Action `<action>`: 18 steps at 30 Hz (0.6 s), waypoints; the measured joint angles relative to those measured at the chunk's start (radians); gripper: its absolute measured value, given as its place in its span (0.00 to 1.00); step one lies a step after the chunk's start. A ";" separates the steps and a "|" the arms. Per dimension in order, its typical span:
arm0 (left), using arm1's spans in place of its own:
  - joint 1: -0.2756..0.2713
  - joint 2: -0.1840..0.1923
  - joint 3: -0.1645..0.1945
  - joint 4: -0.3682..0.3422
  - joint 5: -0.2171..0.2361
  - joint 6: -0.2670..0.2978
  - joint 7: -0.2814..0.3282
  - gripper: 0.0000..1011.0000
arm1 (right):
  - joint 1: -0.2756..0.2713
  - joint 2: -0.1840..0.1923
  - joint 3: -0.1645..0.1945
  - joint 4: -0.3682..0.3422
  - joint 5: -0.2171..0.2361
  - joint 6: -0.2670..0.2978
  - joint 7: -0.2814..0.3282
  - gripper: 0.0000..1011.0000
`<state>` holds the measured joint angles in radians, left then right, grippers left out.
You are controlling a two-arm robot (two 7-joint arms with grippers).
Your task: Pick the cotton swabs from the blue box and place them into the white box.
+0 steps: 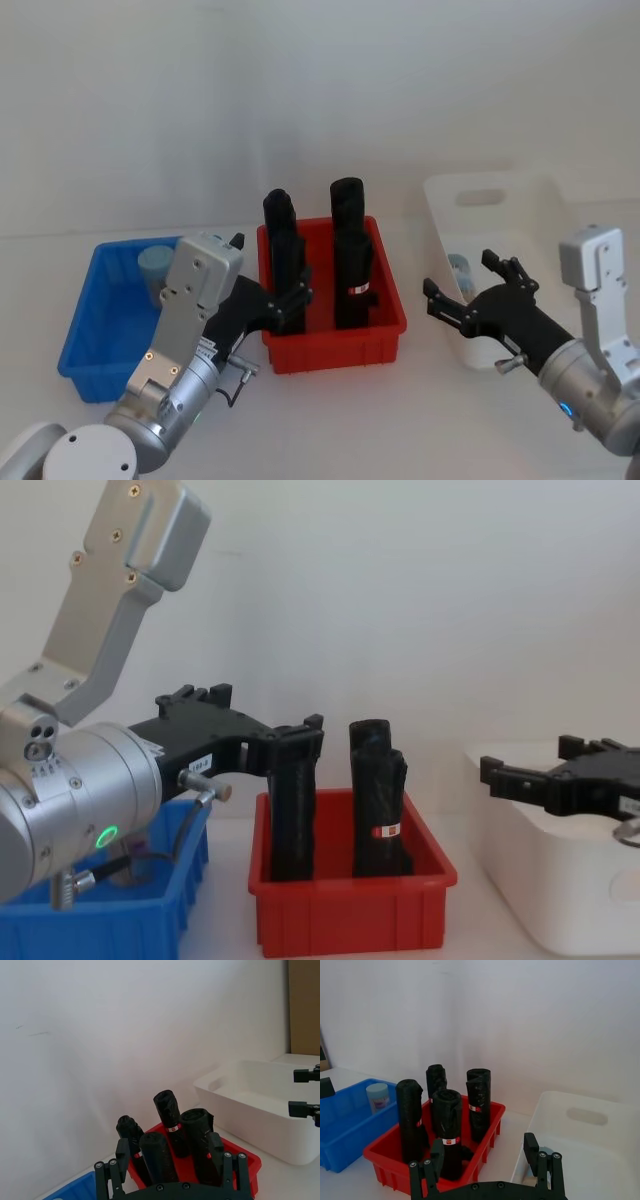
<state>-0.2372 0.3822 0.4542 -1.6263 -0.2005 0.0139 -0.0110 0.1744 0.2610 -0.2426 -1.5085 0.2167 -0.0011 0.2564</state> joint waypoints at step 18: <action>0.000 0.000 0.000 0.000 0.000 0.000 0.000 0.99 | 0.265 -0.117 -0.045 0.386 -0.079 -0.074 0.188 0.99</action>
<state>-0.2372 0.3821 0.4543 -1.6262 -0.2004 0.0138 -0.0110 0.4396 0.1440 -0.2876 -1.1221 0.1382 -0.0750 0.4447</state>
